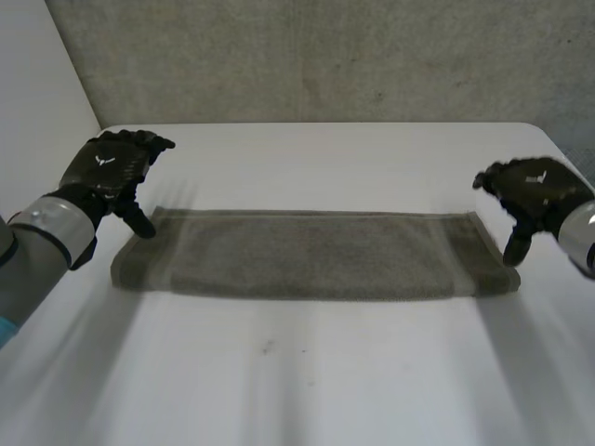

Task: Fold the towel.

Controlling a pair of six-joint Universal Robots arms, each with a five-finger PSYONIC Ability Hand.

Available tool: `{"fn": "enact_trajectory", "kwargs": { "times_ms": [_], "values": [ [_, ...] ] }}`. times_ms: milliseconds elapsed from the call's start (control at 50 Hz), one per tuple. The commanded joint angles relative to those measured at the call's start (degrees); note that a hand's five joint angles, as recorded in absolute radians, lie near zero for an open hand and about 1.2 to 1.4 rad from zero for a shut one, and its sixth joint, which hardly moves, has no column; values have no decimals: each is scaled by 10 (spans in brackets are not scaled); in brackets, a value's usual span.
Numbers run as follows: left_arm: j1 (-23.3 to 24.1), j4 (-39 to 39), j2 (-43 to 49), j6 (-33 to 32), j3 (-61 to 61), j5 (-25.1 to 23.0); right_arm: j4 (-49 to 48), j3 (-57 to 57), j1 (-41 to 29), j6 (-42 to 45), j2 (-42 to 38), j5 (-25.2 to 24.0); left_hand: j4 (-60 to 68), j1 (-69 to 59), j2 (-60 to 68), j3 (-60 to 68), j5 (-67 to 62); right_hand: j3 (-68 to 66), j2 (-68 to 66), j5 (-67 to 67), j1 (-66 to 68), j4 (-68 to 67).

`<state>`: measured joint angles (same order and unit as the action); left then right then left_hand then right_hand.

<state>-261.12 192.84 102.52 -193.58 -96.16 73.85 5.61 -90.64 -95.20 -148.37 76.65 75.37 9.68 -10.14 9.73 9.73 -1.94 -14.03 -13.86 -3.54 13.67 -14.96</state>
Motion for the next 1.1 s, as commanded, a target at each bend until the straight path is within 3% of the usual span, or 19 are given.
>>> {"fn": "enact_trajectory", "kwargs": {
  "times_ms": [20, 200, 300, 420, 460, 500, 540, 680, 760, 820, 900, 940, 960, 1000, 1060, 1100],
  "values": [
    [3, 63, -40, 21, -67, 1, -115, -116, 1, 5, 11, -1, 4, 1, 3, 3, 19, -4, -6, -9, 8, 5],
    [3, 86, -40, 63, -91, 1, -218, -149, 12, 24, -56, -2, 4, 1, 3, 3, 19, -83, -85, -88, 87, -74],
    [3, 90, -40, 63, -99, 0, -224, -137, 21, 57, -101, -1, 4, 1, 3, 3, 19, -95, -97, -100, 99, -86],
    [3, 104, -40, 63, -108, 0, -226, -118, 27, 80, -133, -1, 4, 1, 3, 3, 19, -213, -215, -218, 216, -204],
    [3, 108, -40, 63, -109, 0, -224, -112, 32, 82, -142, -1, 4, 1, 3, 3, 19, -280, -282, -285, 284, -271],
    [3, 109, -40, 63, -110, 0, -217, -98, 40, 84, -149, 7, 4, 1, 3, 3, 19, -621, -623, -626, 625, -612],
    [3, 109, -40, 63, -110, 1, -218, -93, 47, 84, -147, 13, 4, 1, 3, 3, 19, -659, -661, -664, 663, -650],
    [3, 109, -40, 64, -111, 2, -220, -76, 104, 103, -118, 31, 4, 1, 3, 3, 19, -660, -661, -665, 663, -650],
    [3, 109, -40, 64, -111, 2, -207, -39, 151, 197, -108, 72, 4, 1, 3, 3, 19, -660, -661, -665, 663, -650],
    [3, 109, -40, 64, -111, 2, -192, -9, 146, 250, -105, 95, 4, 1, 3, 3, 19, -660, -661, -665, 663, -650],
    [4, 109, -41, 64, -111, 2, -177, 30, 68, 248, -91, 111, 4, 1, 3, 3, 19, -660, -661, -665, 663, -650],
    [5, 109, -41, 64, -112, 2, -170, 79, -43, 232, -77, 121, 4, 1, 3, 3, 19, -660, -661, -665, 663, -650],
    [5, 109, -41, 64, -111, 2, -170, 79, -44, 232, -77, 121, 4, 1, 3, 3, 19, -660, -661, -665, 663, -650],
    [7, 109, -42, 64, -111, 2, -175, 114, -144, 227, -86, 123, 4, 1, 3, 3, 19, -660, -661, -665, 663, -650],
    [10, 109, -41, 64, -111, 2, -178, 129, -197, 231, -97, 121, 4, 1, 3, 3, 19, -660, -661, -665, 663, -650],
    [12, 109, -41, 64, -111, 2, -185, 164, -311, 232, -140, 115, 4, 1, 3, 3, 19, -660, -661, -665, 663, -650]
  ]
}}
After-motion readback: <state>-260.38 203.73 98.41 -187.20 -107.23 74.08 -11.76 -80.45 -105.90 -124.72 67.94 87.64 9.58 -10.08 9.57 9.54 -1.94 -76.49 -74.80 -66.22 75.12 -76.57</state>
